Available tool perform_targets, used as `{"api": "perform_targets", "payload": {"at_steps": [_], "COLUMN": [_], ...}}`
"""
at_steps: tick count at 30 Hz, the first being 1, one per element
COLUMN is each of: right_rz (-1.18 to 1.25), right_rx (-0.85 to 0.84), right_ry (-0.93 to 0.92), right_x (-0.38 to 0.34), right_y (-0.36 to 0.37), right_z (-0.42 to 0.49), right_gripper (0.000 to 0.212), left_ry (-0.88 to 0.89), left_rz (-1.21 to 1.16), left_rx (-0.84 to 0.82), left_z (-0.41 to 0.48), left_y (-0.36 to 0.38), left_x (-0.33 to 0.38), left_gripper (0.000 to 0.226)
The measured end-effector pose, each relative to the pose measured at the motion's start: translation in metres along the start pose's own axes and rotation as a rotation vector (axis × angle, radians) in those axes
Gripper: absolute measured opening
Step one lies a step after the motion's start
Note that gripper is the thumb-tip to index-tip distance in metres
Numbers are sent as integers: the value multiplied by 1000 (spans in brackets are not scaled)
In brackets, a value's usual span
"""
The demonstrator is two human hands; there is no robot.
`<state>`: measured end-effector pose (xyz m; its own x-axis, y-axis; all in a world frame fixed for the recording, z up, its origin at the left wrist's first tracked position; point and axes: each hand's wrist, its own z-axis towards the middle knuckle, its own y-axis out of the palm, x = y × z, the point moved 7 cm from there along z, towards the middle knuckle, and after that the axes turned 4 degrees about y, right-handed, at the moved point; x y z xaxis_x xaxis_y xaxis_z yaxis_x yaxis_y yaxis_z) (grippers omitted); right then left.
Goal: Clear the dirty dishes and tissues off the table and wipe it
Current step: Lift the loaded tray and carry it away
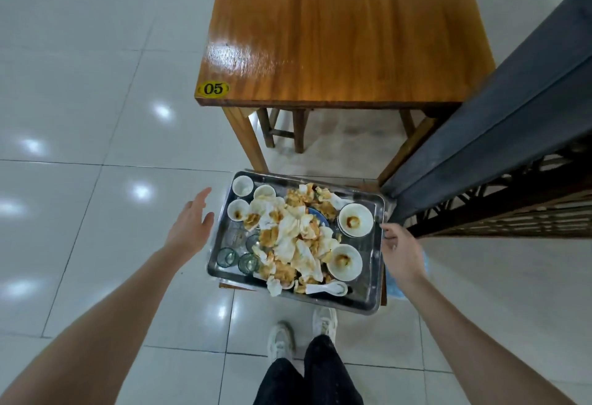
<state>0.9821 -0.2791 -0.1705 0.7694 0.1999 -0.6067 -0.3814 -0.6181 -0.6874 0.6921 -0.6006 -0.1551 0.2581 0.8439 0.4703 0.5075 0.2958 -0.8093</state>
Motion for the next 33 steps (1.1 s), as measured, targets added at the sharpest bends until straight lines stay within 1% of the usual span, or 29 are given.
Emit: {"api": "perform_targets", "payload": {"at_steps": [6, 10, 14, 17, 22, 27, 31, 33], "right_rz": [5, -43, -77, -115, -153, -235, -193, -169], "right_rx": [19, 35, 21, 52, 148, 144, 93, 118], "right_ry": [50, 55, 63, 60, 50, 49, 63, 86], "right_x": [33, 52, 78, 95, 126, 151, 165, 171], "right_y": [44, 69, 94, 105, 108, 118, 133, 136], "right_z": [16, 21, 29, 38, 58, 74, 80, 81], "right_gripper": [38, 41, 46, 51, 59, 65, 73, 77], "left_ry": [-22, -41, -44, -44, -4, 4, 15, 23], "left_rz": [33, 73, 89, 86, 87, 88, 44, 16], "left_rx": [-36, -67, -61, -41, -37, -72, -60, -32], "left_z": [26, 44, 63, 77, 93, 108, 119, 124], "left_y": [42, 69, 89, 100, 119, 141, 151, 152], "left_x": [-42, -76, -106, -123, -136, -146, -153, -153], "left_gripper": [51, 50, 51, 51, 52, 54, 63, 68]}}
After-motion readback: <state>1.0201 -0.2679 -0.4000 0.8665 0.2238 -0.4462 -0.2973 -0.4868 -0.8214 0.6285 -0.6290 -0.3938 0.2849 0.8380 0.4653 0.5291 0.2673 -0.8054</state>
